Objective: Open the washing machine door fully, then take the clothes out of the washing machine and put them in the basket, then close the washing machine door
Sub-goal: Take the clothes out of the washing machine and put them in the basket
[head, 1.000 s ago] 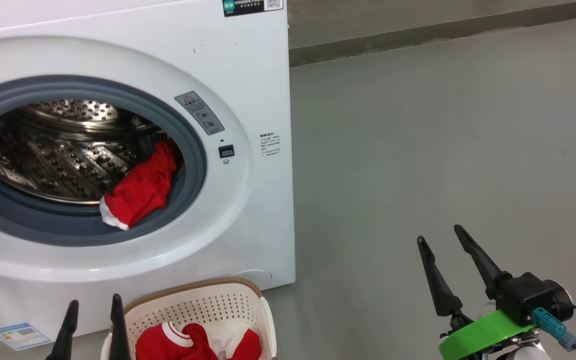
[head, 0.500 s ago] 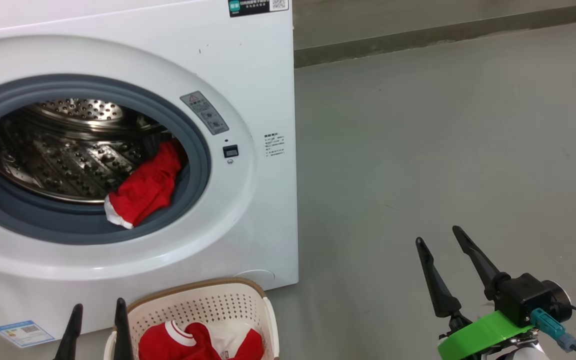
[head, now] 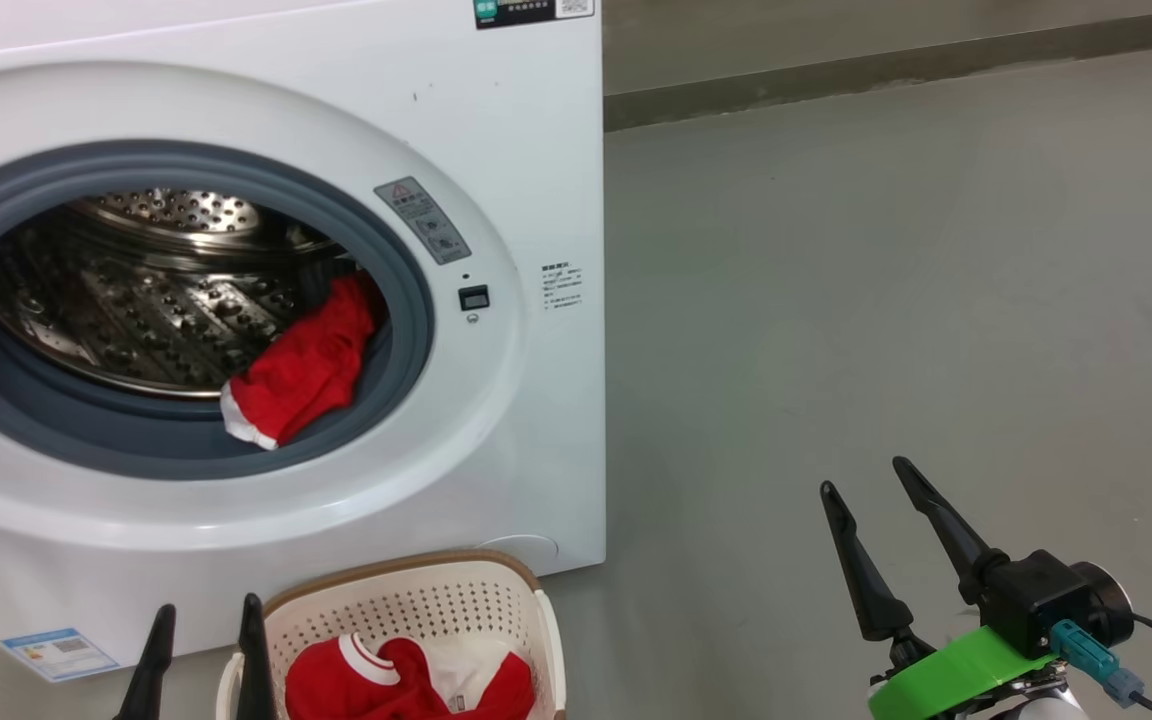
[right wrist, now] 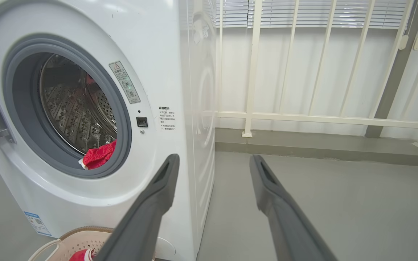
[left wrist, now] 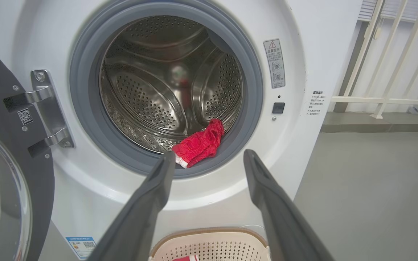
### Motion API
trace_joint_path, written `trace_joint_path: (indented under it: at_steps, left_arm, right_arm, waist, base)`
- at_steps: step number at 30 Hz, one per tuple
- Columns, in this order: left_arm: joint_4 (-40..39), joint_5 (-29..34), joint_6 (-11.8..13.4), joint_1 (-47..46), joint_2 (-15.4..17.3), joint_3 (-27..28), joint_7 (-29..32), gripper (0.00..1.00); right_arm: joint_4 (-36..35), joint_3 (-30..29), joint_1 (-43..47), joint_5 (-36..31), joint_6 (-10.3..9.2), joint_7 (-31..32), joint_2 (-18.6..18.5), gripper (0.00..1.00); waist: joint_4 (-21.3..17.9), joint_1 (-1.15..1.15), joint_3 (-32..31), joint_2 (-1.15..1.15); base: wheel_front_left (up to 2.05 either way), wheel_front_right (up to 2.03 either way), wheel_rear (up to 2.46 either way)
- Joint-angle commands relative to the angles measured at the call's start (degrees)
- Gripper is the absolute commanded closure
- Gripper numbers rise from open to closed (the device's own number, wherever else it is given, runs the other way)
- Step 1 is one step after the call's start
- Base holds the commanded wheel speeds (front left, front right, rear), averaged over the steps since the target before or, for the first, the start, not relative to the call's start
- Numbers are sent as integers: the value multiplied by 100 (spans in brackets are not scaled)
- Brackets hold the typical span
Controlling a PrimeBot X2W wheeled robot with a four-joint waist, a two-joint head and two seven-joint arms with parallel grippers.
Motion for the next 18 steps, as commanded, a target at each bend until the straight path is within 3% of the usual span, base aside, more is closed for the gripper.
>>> trace_joint_path:
  at_steps: [1,18]
  left_arm:
    - [-158,-21,36,-198,104,152,30,0]
    - [-51,31,85,-650,109,-34,127,0]
  right_arm:
    - [-133,131,-53,14,2,-36,-64,0]
    - [-223,219,-305,23,2,-36,-96,0]
  waist:
    - [63,0,22,0]
    - [221,0,446,0]
  base:
    - [0,0,0]
    - [0,0,0]
